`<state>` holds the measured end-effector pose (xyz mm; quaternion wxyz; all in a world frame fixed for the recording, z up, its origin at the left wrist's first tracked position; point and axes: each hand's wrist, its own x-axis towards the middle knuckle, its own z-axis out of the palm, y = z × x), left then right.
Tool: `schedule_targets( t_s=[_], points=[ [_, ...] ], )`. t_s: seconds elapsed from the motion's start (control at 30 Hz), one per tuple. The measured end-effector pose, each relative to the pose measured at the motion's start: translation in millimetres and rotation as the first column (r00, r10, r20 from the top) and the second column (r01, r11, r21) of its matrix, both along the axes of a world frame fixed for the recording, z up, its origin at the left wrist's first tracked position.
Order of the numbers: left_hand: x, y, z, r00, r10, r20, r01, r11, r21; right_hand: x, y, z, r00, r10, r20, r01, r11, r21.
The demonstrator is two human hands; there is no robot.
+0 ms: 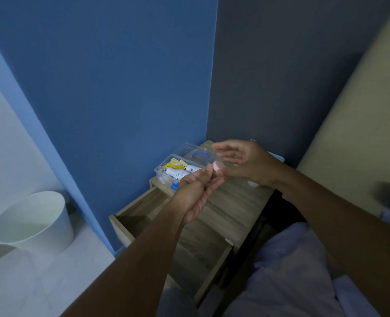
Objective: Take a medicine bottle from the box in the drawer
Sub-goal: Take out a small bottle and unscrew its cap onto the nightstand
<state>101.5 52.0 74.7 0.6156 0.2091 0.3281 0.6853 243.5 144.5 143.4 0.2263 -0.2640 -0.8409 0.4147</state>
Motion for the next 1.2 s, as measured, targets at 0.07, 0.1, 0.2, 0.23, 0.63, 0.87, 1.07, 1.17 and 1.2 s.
schedule_targets(
  t_s=[0.07,0.1,0.2,0.23,0.63,0.87,1.07,1.17,1.2],
  points=[
    [0,1,-1,1.0,0.006,0.001,-0.006,1.0,-0.009,-4,0,6,0.992,-0.109,0.062,0.099,0.986,0.138],
    [0,2,-2,1.0,0.005,0.008,-0.005,1.0,-0.014,-5,0,7,0.983,-0.162,0.09,0.141,0.969,0.205],
    [-2,3,-4,1.0,0.01,0.012,-0.01,1.0,-0.025,-5,3,7,0.971,-0.168,0.171,0.121,0.959,0.257],
    [-3,4,-4,1.0,0.011,0.003,-0.011,1.0,-0.025,-5,5,6,0.971,-0.146,0.191,0.096,0.963,0.25],
    [-6,8,-21,0.999,0.008,0.042,-0.005,0.998,-0.059,-12,2,-1,0.951,-0.135,0.278,0.057,0.961,0.272],
    [-7,7,-45,0.986,-0.002,0.165,0.021,0.993,-0.116,-5,12,-11,0.979,-0.092,0.183,0.062,0.985,0.163],
    [-8,13,-62,0.984,-0.074,0.161,0.097,0.986,-0.138,13,22,-43,0.964,-0.211,0.159,0.187,0.971,0.151],
    [-5,22,-74,0.996,-0.068,0.059,0.075,0.989,-0.131,24,28,-67,0.954,-0.259,0.152,0.251,0.965,0.07],
    [-4,25,-79,0.998,-0.067,-0.005,0.066,0.989,-0.132,28,30,-76,0.947,-0.283,0.151,0.278,0.959,0.05]
  ],
)
